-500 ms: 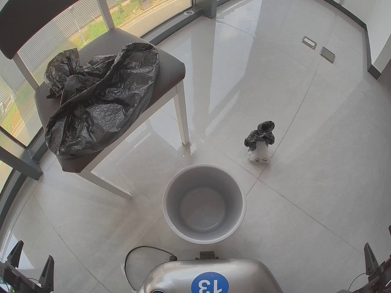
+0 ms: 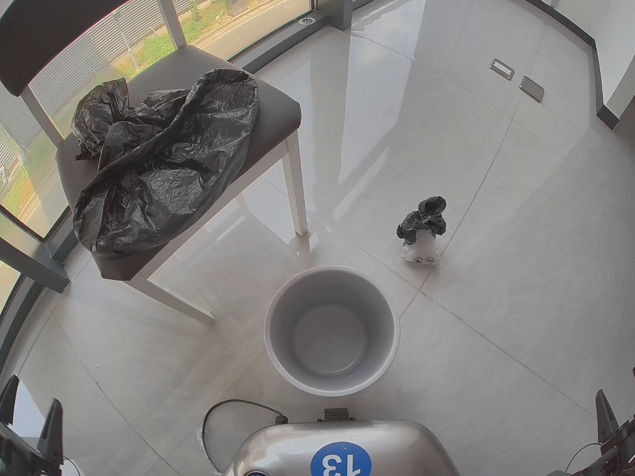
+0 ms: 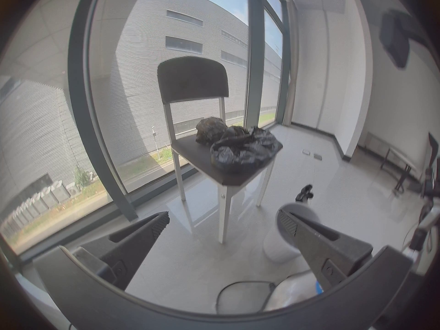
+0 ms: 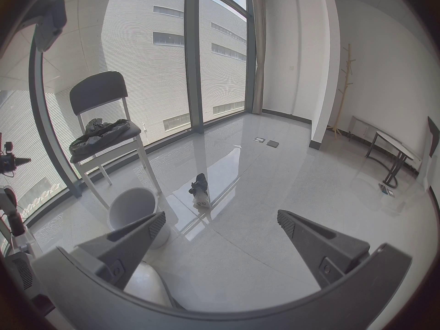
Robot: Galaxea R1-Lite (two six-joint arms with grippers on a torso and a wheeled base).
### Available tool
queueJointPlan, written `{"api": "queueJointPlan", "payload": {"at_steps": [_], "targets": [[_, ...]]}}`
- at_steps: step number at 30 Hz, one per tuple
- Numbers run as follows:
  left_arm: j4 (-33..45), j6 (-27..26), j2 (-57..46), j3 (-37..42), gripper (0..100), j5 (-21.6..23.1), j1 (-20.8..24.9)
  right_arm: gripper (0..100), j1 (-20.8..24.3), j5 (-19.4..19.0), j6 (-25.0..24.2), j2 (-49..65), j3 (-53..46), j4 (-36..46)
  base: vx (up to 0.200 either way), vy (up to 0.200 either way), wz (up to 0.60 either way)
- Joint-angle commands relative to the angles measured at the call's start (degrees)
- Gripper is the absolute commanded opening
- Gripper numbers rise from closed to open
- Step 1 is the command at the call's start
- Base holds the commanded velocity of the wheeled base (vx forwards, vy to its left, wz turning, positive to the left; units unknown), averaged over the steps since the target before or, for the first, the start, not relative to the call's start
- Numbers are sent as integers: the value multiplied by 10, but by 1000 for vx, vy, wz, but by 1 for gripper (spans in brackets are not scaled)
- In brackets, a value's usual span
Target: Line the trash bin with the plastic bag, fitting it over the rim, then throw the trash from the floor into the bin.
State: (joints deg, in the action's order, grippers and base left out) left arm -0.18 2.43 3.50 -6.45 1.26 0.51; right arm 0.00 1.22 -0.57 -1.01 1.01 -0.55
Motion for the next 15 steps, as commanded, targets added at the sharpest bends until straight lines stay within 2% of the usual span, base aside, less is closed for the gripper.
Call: {"api": "queueJointPlan", "payload": {"at_steps": [1, 3, 4, 8, 15], "targets": [[40, 56, 98, -112, 100, -22, 34, 100, 6, 10, -82, -73, 121, 7, 0, 0, 0], [69, -15, 105, -124, 100, -21, 36, 100, 8, 15, -106, -141, 159, 29, 0, 0, 0], [76, -36, 107, -126, 100, -22, 44, 100, 8, 10, -100, -150, 165, 34, 0, 0, 0], [86, -52, 150, -144, 100, -16, 60, 100, 32, -23, -60, -169, 176, 42, 0, 0, 0], [70, -44, 324, -241, 100, -4, 68, 100, 40, -28, -56, -240, 214, 50, 0, 0, 0]]}}
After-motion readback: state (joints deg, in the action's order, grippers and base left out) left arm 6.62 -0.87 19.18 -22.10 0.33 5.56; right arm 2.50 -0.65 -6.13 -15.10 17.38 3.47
